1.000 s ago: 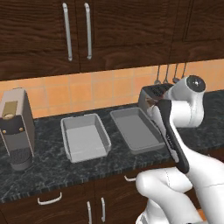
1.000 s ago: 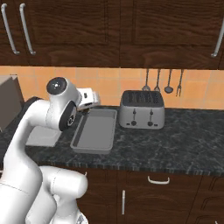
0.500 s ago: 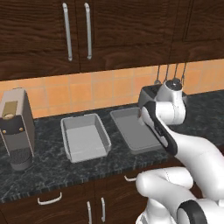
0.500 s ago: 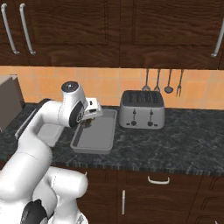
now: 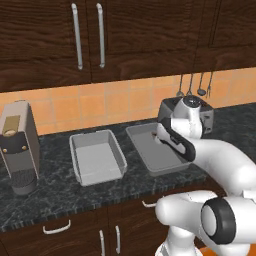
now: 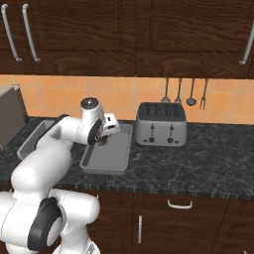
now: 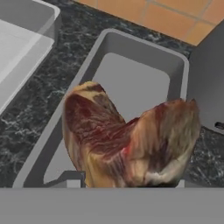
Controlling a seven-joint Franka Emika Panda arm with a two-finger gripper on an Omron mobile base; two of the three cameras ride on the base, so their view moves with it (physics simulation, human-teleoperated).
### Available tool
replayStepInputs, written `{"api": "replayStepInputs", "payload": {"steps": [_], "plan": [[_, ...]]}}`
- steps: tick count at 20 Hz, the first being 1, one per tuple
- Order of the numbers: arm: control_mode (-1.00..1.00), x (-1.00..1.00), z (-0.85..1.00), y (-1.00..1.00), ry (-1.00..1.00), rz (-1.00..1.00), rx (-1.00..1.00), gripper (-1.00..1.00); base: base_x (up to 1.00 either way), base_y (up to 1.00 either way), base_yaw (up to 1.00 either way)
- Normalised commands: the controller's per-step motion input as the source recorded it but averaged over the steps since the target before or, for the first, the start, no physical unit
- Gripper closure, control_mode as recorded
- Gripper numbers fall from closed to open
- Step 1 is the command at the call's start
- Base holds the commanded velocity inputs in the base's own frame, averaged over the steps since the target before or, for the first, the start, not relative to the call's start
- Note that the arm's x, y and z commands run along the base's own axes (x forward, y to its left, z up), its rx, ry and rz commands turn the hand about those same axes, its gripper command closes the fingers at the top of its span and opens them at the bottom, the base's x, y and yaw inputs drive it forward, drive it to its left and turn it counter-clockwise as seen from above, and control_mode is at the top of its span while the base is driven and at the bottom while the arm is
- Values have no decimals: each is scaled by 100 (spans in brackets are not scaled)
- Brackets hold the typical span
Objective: Place one lime and one steak in each tupperware on the nearby counter, to pack two identical lunches.
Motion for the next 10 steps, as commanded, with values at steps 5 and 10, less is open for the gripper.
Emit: {"api": "replayStepInputs", "payload": {"steps": [5,10], "plan": [[-100,47,-36,0,0,5,0,100,0,0,0],[-100,48,-37,0,0,5,0,100,0,0,0]]}}
